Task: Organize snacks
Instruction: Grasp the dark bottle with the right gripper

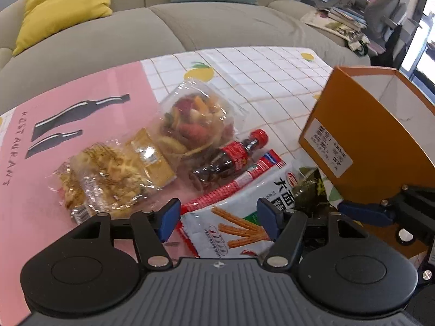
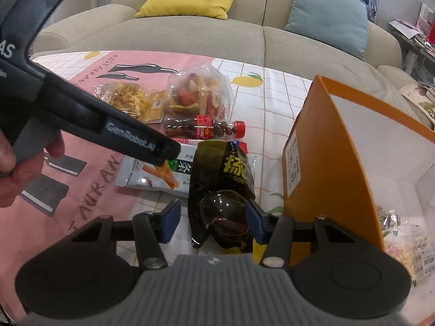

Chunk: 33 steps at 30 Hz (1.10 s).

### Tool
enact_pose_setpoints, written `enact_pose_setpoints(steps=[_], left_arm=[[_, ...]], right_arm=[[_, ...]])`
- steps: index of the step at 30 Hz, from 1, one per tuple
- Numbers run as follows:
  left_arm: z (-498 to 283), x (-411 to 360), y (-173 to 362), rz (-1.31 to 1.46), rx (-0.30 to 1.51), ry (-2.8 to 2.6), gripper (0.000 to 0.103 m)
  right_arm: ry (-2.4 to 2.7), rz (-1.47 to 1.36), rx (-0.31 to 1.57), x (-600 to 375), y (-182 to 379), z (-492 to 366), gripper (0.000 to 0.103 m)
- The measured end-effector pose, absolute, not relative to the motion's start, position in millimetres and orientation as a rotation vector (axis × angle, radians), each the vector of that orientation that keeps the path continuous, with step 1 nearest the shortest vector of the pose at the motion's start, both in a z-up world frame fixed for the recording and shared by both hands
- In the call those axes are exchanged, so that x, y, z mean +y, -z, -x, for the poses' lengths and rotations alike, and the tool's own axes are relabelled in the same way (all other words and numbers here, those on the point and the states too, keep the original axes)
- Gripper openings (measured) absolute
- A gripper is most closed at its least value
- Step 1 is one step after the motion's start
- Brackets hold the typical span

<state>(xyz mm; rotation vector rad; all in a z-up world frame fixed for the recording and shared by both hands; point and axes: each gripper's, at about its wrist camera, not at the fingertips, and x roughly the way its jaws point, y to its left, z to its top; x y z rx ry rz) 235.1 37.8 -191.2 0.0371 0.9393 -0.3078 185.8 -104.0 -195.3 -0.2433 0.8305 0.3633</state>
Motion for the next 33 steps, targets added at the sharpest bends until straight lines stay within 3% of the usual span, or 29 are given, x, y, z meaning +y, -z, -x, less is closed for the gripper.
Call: enact_pose_setpoints(steps=[4, 11, 21, 28, 32, 33], left_arm=[[-229.2, 35.6, 190.6, -0.063, 0.931, 0.286, 0.052], [-204.7, 35.0, 190.3, -0.029, 1.019, 0.317, 0.018], [-156.1, 31.0, 198.3, 0.05, 1.116, 0.275, 0.001], [-135.6, 42.5, 181.5, 0.065, 1.109, 0.182, 0.005], [-138.4, 37.3, 169.1, 0.071, 1.041, 0.166, 0.052], [-141.0, 32.6, 168.1, 0.062, 1.032, 0.167, 0.056]], right_arm=[[-0.352, 0.246, 0.823, -104.8, 197.1, -185.7, 0.045], [-0.352, 0.212, 0.834, -107.4, 195.9, -185.0, 0.034], [-0.376, 0.176, 0.889, -110.4, 190.8, -173.4, 0.032], [-0.355, 0.169, 0.927, -111.2, 186.0, -158.8, 0.029], [-0.29, 0.21, 0.92, -111.7, 187.4, -161.3, 0.028], [-0.283, 0.213, 0.919, -112.2, 187.9, -162.0, 0.029]])
